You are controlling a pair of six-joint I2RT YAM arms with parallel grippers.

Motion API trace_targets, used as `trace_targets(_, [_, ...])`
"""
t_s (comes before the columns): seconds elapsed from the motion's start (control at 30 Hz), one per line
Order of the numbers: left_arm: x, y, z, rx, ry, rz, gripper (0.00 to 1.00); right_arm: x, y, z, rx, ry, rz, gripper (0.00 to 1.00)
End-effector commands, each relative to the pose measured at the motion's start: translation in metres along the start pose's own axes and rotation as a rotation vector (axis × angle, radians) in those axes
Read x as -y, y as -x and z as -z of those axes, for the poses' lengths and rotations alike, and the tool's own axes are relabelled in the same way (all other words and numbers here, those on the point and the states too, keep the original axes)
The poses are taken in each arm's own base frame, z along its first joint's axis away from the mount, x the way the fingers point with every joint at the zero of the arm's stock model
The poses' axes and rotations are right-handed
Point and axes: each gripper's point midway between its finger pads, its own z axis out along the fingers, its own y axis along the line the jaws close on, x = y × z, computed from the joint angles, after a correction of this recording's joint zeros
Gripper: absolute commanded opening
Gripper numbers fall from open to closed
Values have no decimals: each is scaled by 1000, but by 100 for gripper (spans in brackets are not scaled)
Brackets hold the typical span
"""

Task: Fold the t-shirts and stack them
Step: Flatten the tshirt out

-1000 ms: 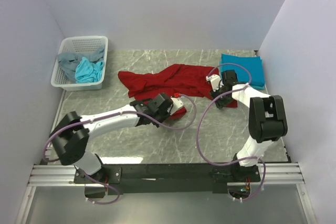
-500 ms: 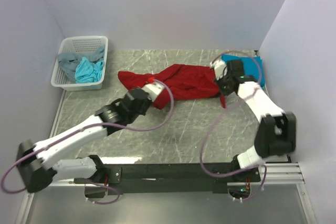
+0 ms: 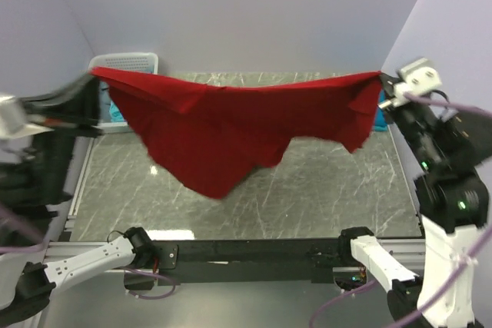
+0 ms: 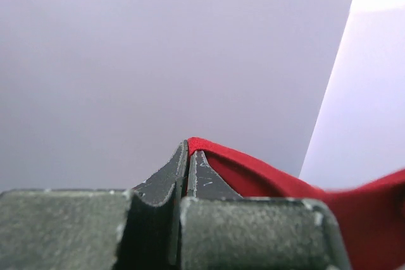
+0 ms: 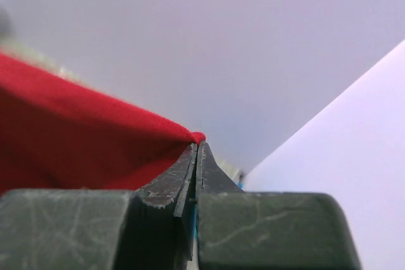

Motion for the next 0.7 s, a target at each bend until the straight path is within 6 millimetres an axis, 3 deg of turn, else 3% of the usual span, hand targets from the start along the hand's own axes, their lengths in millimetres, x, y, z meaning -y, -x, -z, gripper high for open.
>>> trace_targets(0.0, [3,30,-5,68,-19,19,0,6,14,11,21,-18,-15,0])
trace_targets(0.1, [-2,22,-14,45,36,-21,0,4,9,0,5,-4,-27,0])
trace_targets(0.2, [-1,-13,-27,-17,85,-80,0,-5,-13,-29,-45,34,-56,0])
trace_targets(0.23, [-1,-34,-35,-47,119,-102,0,-9,-24,-43,-73,52,-64,0])
trace_targets(0.33, [3,-60,-51,-65,161,-148,1,-12,-38,-77,-110,77,-88,0])
trace_targets(0.4, [2,-62,-63,-61,181,-179,1,-2,-25,-90,-84,59,-97,0])
trace_targets(0.47, [4,-47,-88,-32,184,-186,0,3,-24,-109,-100,60,-121,0])
trace_targets(0.5, [4,-37,-95,-14,182,-178,1,17,4,-106,-43,31,-116,0])
trace_targets(0.53, [6,-11,-108,34,183,-153,0,22,8,-114,-44,21,-122,0])
trace_targets(0.57, [5,3,-114,59,180,-140,0,26,17,-111,-28,12,-128,0])
trace_targets(0.6, [10,18,-118,88,160,-129,0,39,41,-103,27,-22,-121,0])
trace_targets(0.63, [13,42,-120,125,145,-113,0,45,50,-97,47,-41,-117,0])
trace_targets(0.67, [16,53,-121,146,130,-91,1,51,60,-90,77,-64,-113,0])
